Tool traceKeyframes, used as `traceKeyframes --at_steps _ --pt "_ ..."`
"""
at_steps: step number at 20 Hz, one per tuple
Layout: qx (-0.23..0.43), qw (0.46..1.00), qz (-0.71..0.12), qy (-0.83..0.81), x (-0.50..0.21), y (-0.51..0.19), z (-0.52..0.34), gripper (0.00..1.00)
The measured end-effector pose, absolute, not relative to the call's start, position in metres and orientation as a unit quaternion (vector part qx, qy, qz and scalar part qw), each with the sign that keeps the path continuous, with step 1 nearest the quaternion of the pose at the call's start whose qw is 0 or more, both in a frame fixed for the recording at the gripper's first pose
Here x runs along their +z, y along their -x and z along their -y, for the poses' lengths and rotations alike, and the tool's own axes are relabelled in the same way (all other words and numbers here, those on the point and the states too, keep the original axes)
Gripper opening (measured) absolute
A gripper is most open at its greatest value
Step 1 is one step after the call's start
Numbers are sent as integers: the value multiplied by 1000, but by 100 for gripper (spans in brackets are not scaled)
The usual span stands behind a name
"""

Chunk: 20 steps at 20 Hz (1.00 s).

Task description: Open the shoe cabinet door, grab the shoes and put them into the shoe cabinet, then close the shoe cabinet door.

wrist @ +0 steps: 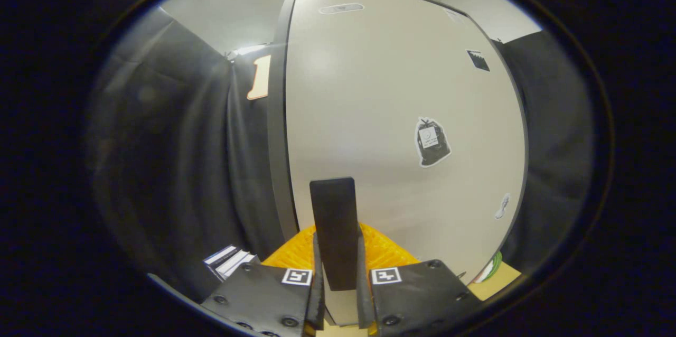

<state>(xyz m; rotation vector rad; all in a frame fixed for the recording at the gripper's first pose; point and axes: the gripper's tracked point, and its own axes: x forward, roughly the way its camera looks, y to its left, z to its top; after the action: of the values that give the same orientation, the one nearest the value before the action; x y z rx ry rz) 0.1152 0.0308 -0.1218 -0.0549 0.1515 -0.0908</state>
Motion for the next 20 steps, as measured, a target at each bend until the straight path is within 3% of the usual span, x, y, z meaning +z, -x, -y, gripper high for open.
traceKeyframes --at_steps 3,20 --pt "-44 995 -79 31 -122 -112 -30 19" --pt "-82 994 -68 25 -105 -65 -17 18"
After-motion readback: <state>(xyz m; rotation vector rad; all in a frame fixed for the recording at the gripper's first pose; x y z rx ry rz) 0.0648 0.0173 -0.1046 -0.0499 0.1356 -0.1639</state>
